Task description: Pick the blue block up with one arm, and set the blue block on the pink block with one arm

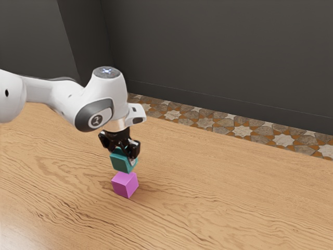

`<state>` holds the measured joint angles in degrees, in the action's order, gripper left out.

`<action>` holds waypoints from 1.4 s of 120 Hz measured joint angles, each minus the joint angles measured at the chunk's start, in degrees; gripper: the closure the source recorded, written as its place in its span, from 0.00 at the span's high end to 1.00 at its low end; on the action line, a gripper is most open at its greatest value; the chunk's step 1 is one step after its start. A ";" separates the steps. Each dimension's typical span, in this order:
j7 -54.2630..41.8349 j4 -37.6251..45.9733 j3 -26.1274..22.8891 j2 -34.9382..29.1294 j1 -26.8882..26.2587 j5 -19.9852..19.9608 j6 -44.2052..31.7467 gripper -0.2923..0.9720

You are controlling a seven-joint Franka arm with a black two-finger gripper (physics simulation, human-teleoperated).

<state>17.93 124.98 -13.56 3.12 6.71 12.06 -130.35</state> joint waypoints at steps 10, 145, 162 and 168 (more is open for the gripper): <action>0.88 0.89 0.00 -0.09 0.30 0.09 -0.27 0.43; -0.61 3.98 0.21 1.05 0.52 1.59 -4.99 0.45; -1.25 3.98 0.21 1.01 0.52 1.56 -5.11 0.45; -1.44 4.00 0.21 0.84 0.52 1.53 -5.14 0.45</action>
<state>16.49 128.98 -13.34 3.96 7.23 13.59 -135.50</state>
